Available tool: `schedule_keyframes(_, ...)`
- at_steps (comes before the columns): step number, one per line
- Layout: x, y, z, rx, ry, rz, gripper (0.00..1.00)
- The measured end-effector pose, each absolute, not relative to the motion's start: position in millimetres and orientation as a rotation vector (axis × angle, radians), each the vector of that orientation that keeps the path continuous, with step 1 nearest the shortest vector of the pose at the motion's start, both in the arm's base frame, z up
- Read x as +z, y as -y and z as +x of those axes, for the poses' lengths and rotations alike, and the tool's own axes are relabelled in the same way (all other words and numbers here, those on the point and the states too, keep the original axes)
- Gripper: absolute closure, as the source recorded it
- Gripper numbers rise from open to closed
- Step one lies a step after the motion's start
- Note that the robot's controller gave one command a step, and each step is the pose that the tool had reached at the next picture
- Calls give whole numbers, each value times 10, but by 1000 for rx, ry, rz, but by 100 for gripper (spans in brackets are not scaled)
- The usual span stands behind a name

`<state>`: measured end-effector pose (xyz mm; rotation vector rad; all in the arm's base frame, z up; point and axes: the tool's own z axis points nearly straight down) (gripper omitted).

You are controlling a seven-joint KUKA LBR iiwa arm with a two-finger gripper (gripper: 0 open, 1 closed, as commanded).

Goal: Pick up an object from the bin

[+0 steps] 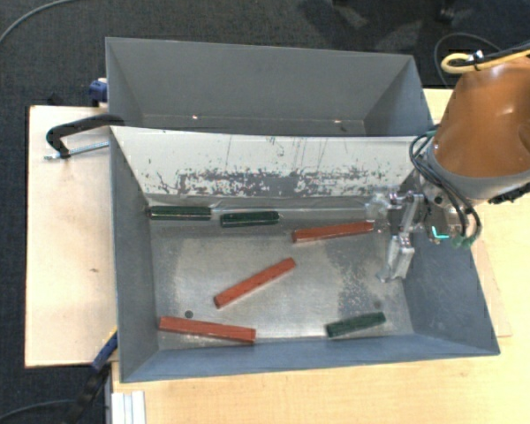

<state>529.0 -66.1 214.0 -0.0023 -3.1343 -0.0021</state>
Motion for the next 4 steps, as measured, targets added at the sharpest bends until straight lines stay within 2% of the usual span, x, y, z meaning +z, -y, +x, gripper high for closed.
schedule_keyframes(1, 841, 385, 5954, -4, 3140, -49, 0)
schedule_keyframes(2, 705, 367, 6023, -3, 3140, -172, 0)
schedule_keyframes(3, 711, 369, 6024, -1, 3140, -171, 100)
schedule_keyframes(4, 2201, 30, 5791, -3, 3154, -114, 100)
